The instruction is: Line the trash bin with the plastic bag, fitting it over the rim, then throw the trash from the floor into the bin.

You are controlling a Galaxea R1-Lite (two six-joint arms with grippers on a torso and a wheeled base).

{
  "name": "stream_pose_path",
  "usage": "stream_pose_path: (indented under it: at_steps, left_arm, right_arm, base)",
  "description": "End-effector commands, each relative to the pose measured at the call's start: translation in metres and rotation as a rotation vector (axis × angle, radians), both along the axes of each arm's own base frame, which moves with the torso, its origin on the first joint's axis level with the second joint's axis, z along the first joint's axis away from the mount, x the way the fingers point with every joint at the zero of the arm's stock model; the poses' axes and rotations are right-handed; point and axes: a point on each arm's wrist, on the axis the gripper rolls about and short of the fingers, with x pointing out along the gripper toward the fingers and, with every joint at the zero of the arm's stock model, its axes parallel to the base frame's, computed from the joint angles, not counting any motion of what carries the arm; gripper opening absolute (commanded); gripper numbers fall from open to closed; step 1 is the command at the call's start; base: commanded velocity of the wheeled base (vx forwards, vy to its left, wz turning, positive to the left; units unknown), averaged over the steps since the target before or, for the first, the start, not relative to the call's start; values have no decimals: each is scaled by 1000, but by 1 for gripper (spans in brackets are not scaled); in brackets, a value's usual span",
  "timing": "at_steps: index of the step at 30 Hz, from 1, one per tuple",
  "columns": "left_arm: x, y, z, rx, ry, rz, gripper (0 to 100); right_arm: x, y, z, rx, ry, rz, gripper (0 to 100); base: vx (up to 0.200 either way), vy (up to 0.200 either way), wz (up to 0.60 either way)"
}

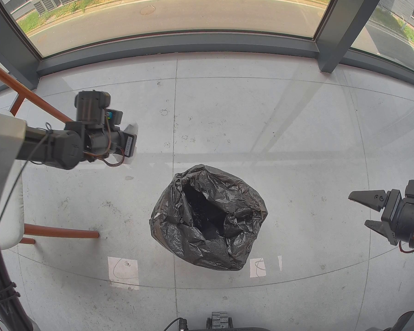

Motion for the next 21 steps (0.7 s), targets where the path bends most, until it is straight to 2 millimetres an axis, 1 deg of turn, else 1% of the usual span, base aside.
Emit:
stream_pose_path:
  at_steps: [1,4,5,9,11,12,15,17,19,20,21]
  left_arm:
    - [-101,-29,54,-80,-36,-176,0]
    - [-116,-54,41,-100,28,-242,0]
    - [-119,-58,38,-101,37,-255,0]
    - [-133,-86,25,-99,84,-338,0]
    - [-132,-95,13,-75,118,-340,0]
    - [-129,-102,3,-58,144,-342,0]
    - [-128,-112,-9,-40,175,-355,0]
    - [-125,-119,-20,-22,205,-365,0]
    - [-121,-128,-38,6,247,-374,0]
    - [-121,-128,-38,6,247,-374,0]
    - [-117,-140,-54,22,266,-391,0]
  right_arm:
    - [-18,-7,-19,-20,40,2,100]
    - [-18,-7,-19,-23,37,9,100]
    - [-18,-7,-19,-22,35,8,100]
    - [-16,-7,-16,-14,15,4,100]
    - [-15,-7,-16,-7,-5,3,100]
    - [-15,-6,-15,-1,-14,2,100]
    - [-15,-6,-15,0,-17,2,100]
    - [-15,-6,-15,-2,-17,3,100]
    - [-14,-6,-12,-1,-27,4,100]
    - [-14,-6,-12,-1,-27,4,100]
    - [-13,-6,-10,3,-36,4,100]
  base:
    - [0,0,0]
    - [0,0,0]
    - [0,0,0]
    - [0,0,0]
    - [0,0,0]
    - [0,0,0]
    - [0,0,0]
    - [0,0,0]
    - [0,0,0]
    - [0,0,0]
    - [0,0,0]
